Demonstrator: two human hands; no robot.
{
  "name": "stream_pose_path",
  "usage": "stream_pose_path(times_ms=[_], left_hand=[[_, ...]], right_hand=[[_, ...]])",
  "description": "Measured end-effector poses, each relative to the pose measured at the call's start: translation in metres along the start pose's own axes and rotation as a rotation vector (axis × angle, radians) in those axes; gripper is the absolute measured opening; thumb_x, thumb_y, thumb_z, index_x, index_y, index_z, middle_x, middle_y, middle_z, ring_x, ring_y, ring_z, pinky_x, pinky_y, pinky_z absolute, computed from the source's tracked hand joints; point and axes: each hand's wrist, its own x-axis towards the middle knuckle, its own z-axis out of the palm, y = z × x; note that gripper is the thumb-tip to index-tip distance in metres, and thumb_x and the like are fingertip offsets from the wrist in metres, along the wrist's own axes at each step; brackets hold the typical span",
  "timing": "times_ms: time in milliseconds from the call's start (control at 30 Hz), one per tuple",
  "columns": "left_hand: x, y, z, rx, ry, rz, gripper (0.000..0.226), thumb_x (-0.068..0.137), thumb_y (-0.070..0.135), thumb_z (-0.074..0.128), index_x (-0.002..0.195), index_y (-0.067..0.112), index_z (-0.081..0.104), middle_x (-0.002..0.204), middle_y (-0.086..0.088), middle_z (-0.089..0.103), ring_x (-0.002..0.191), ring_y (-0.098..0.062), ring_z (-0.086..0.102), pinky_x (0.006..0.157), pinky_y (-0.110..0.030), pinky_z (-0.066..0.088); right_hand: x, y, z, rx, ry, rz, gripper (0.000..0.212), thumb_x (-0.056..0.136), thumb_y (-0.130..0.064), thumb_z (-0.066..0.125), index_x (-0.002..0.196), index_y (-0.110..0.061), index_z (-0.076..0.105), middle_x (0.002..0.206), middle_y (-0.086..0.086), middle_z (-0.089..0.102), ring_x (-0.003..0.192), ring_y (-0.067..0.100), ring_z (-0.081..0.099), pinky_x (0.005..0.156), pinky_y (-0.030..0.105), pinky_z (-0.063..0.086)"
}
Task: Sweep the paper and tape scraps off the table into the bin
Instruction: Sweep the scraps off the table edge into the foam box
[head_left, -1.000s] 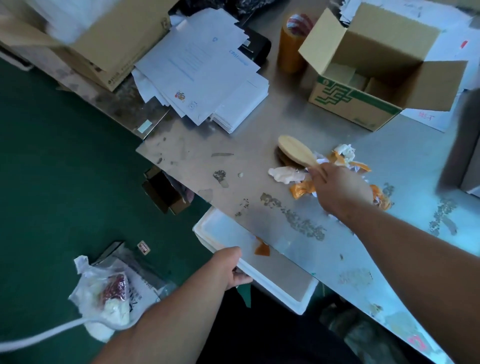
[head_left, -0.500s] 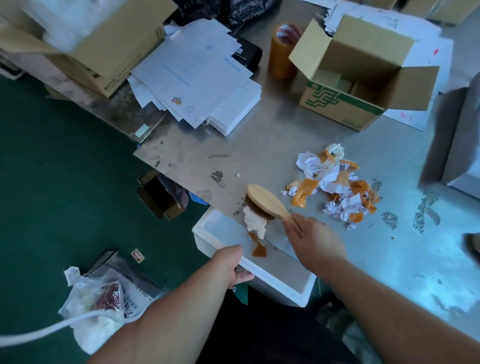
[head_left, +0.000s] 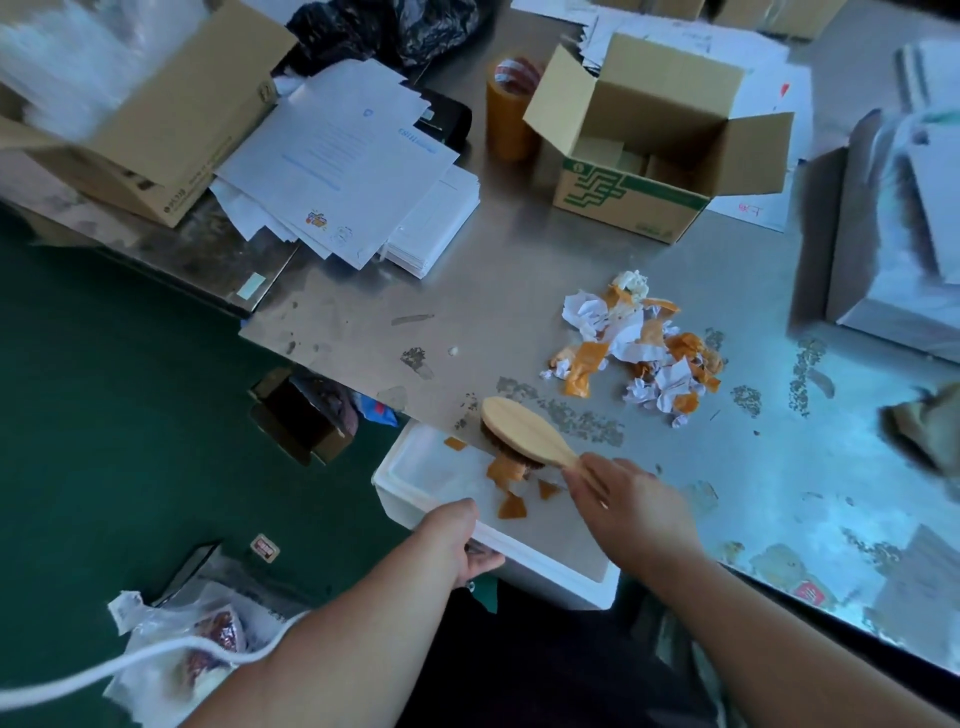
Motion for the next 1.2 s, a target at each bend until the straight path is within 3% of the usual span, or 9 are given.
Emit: stream_pose_path(times_ms=[67,167,300,700,1033,1200], left_hand=[[0.0,0.0,0.0,-0.001,-0.004,-0.002,0.027,0.1,0.019,0.061,0.114,-0.003,0.053,0.093,-0.021,0.059,0.084,-0.039,0.069,0.063,-0.05,0.063],[-0.002,0.0,-0.001,0.002,-0.015,-0.005,0.029,0.1,0.018,0.061,0.116,-0.004,0.053,0.101,-0.023,0.064,0.091,-0.039,0.071,0.052,-0.048,0.064],[-0.004,0.0,-0.003,0.008,-0.01,-0.026,0.03,0.097,0.017,0.064,0.116,-0.004,0.054,0.109,-0.026,0.067,0.085,-0.041,0.071,0.043,-0.045,0.06],[-0.003,0.005,-0.005,-0.006,0.025,-0.084,0.034,0.094,0.015,0.07,0.117,-0.004,0.056,0.113,-0.027,0.067,0.093,-0.044,0.07,0.043,-0.049,0.06],[-0.007,0.005,-0.001,0.028,0.014,-0.05,0.035,0.097,0.016,0.068,0.122,-0.004,0.054,0.117,-0.029,0.064,0.104,-0.046,0.068,0.045,-0.05,0.061],[-0.013,0.005,0.002,0.035,-0.003,-0.034,0.036,0.096,0.015,0.069,0.122,-0.004,0.054,0.12,-0.029,0.063,0.107,-0.046,0.067,0.046,-0.048,0.061]], right_hand=[[0.006,0.005,-0.009,0.016,0.069,0.042,0.04,0.099,-0.062,0.041,0.085,-0.027,0.052,0.07,-0.007,0.051,0.061,0.019,0.055,0.054,0.034,0.049],[0.023,0.013,-0.026,0.031,0.162,0.1,0.043,0.101,-0.059,0.041,0.079,-0.023,0.048,0.068,-0.004,0.05,0.056,0.019,0.05,0.048,0.03,0.04],[0.047,0.022,-0.044,0.045,0.203,0.195,0.049,0.103,-0.057,0.038,0.074,-0.017,0.042,0.066,0.0,0.052,0.054,0.017,0.046,0.046,0.029,0.028],[0.021,0.021,-0.012,0.092,-0.019,0.257,0.052,0.1,-0.063,0.035,0.073,-0.02,0.047,0.059,-0.001,0.057,0.053,0.02,0.056,0.046,0.027,0.038],[-0.025,0.013,0.019,0.081,-0.078,0.112,0.044,0.098,-0.067,0.035,0.076,-0.029,0.043,0.067,-0.005,0.052,0.056,0.013,0.053,0.051,0.032,0.045],[-0.04,0.005,0.027,-0.019,-0.097,0.036,0.04,0.097,-0.065,0.039,0.085,-0.029,0.048,0.07,-0.009,0.048,0.063,0.018,0.055,0.054,0.032,0.044]])
